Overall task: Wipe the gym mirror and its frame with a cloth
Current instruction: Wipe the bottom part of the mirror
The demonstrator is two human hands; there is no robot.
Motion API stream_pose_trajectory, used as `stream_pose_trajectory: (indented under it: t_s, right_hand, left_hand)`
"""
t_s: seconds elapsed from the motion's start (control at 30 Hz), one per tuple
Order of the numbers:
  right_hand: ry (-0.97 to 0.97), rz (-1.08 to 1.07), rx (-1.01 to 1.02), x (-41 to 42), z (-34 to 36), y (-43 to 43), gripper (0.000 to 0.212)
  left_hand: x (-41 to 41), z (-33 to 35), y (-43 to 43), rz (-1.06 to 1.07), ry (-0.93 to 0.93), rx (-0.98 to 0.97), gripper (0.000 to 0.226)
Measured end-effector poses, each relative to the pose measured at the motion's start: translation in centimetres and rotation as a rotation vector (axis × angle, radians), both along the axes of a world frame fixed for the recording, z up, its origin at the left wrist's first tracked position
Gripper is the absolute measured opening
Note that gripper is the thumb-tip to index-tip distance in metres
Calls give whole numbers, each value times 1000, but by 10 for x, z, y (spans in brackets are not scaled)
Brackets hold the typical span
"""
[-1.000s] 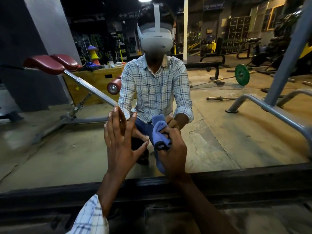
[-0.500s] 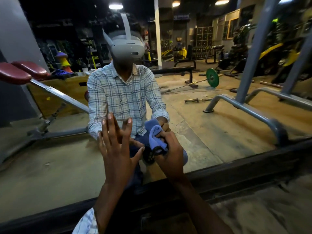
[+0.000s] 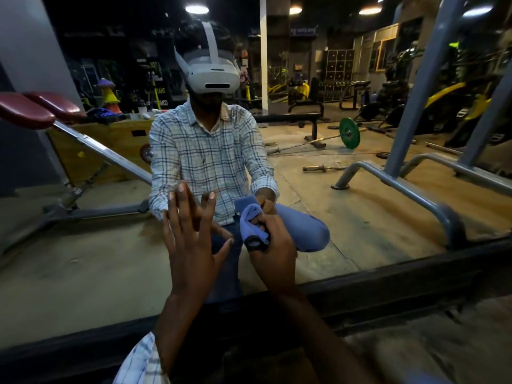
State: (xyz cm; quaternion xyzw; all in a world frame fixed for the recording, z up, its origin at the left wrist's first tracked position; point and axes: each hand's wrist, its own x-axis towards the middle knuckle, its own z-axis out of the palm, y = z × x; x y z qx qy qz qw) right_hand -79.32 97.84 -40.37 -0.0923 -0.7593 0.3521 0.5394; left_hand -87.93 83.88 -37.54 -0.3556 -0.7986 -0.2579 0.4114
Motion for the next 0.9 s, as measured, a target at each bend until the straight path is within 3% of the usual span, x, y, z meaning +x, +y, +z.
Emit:
stream_pose_trajectory:
  t_s: [0.2,0.27,0.33,0.4,0.5,0.57,0.67,0.73,0.9]
  right_hand:
    - [-67,100,188,18,51,27,21]
    - [57,15,202,22,86,50,27]
    - [269,-82,80,25,114,71,30]
    - [330,-115,3,22,119,69,33]
    - [55,31,375,19,98,57,40]
    - [10,80,487,29,102,77,39]
    - [263,-79,178,43,119,111,30]
    - [294,-140,84,39,104,105,34]
    - [-84,84,594,38,53,88,44]
  left_hand:
    - [3,3,-3,-3,3,-1,106]
    - [2,2,-2,0,-9,7,105]
    - [1,1,0,17,-23,16,105]
    - [0,1,1,21,-22,6,103]
    - [0,1,-1,29,-13,-14,97]
    - [2,1,-1,45,-6,-14,95]
    - [1,1,0,57,-3,-18,95]
    - [3,1,1,65,-7,-16,97]
    - [10,3,3,88,-27,-3,105]
